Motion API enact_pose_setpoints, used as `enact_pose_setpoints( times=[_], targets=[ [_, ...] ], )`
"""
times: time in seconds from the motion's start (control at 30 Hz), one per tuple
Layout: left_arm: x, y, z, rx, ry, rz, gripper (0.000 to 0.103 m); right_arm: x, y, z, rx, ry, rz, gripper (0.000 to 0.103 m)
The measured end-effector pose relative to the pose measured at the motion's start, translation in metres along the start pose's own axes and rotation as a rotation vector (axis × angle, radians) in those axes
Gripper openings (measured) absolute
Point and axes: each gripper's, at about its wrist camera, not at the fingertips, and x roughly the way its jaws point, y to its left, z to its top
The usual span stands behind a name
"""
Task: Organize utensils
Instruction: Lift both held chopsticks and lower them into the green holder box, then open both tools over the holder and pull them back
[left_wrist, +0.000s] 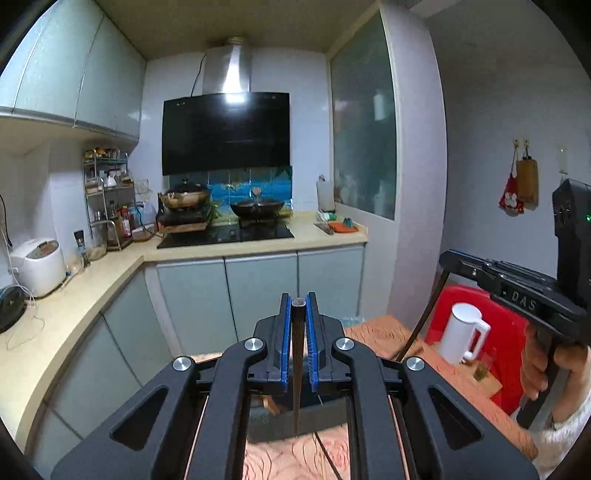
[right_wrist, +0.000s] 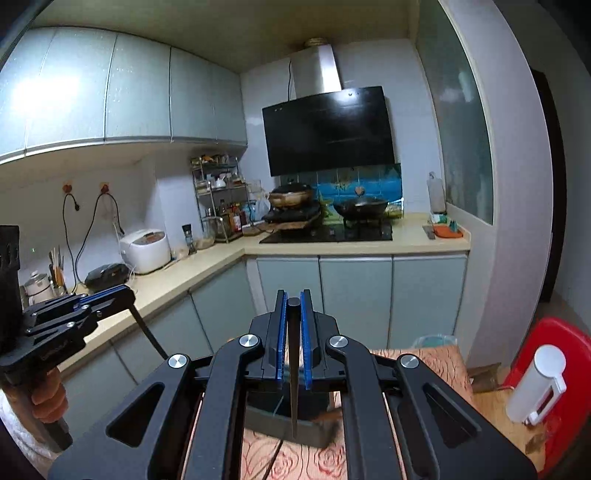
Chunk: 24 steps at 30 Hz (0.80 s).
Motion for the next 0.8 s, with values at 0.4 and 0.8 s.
enact_pose_setpoints(
  times=[0.4,0.8],
  targets=[
    [0.076,-0.001,0.002,-0.030,0.031,0.038,0.007,0.060,-0.006,-0.004,0.007,0.022,-0.041,0.008],
    [0.115,0.027,-0.038,-0.108,0.143,0.045,0.009,0.099,-0.019,-0.047,0.056,0.162,-0.040,0.008]
  ],
)
